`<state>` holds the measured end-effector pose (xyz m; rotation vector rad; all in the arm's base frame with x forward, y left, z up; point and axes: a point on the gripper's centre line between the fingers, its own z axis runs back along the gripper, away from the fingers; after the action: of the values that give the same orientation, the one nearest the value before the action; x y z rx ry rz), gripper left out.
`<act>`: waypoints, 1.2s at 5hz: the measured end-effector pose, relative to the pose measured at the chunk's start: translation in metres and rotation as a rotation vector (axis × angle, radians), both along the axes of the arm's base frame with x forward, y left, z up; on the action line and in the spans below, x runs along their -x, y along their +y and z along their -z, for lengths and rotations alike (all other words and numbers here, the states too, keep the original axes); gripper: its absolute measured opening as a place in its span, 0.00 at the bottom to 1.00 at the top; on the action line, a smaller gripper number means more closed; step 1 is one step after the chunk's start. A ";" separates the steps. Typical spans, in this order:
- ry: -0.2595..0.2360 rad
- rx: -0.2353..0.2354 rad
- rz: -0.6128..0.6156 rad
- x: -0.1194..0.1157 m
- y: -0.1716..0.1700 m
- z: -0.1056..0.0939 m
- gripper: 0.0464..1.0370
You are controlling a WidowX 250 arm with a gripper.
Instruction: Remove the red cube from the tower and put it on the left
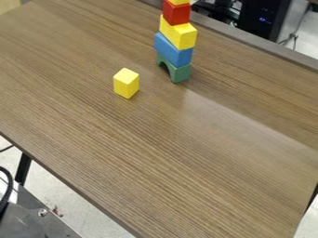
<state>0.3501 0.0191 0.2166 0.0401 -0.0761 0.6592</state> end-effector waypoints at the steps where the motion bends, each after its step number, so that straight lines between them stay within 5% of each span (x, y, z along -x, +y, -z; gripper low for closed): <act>1: 0.040 0.003 -0.001 -0.001 0.000 0.013 0.96; 3: 0.045 -0.038 0.091 -0.004 0.010 0.016 0.96; 6: 0.022 -0.017 0.140 -0.007 0.020 0.024 0.96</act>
<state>0.3575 0.0388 0.1930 0.0579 -0.0626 0.5182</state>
